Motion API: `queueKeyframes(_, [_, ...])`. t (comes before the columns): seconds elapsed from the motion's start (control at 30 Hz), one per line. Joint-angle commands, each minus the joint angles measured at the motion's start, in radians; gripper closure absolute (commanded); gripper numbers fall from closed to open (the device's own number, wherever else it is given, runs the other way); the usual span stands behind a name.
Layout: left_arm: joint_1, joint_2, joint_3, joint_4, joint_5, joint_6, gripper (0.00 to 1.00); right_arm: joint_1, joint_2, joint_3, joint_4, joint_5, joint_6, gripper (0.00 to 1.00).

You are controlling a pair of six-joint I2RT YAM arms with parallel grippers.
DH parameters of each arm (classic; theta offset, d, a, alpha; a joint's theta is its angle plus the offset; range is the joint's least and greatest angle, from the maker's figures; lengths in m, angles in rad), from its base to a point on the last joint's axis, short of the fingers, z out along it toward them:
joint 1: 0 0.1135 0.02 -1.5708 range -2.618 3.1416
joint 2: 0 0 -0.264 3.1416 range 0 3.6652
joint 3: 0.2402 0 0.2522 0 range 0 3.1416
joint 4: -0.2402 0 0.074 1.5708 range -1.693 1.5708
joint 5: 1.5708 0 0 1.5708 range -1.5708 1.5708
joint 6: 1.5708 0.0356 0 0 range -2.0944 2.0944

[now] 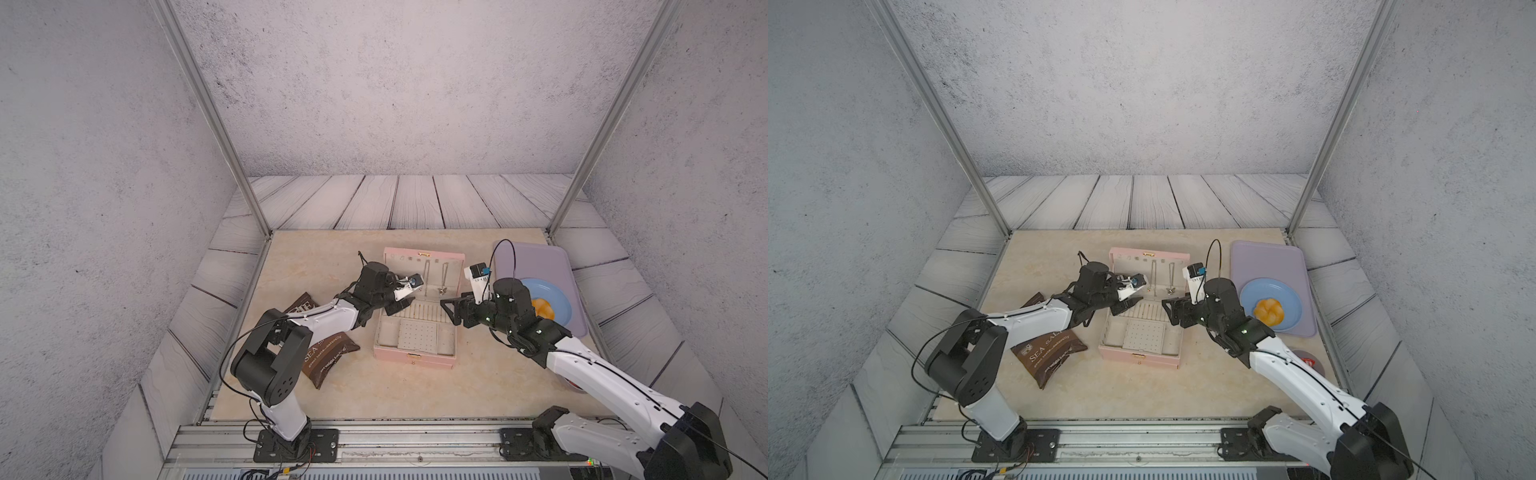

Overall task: Put jewelry chain into jewelry box
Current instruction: Open the storage slot of the jewelry box.

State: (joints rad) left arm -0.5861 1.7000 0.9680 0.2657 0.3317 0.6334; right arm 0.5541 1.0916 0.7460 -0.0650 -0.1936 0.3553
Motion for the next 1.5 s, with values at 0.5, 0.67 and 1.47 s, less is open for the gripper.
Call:
queueKeyframes(0.5, [-0.045,0.102,0.113,-0.143,-0.121,0.116,0.61,-0.001,0.014,-0.034,0.044,-0.021,0.019,0.18])
queueKeyframes(0.67, [-0.055,0.086,0.098,-0.158,-0.148,0.094,0.81,0.0,0.017,-0.031,0.044,-0.021,0.025,0.18])
queueKeyframes(1.47, [-0.072,0.033,-0.006,-0.011,-0.124,0.015,1.0,0.05,0.261,0.075,0.246,0.036,0.259,0.52])
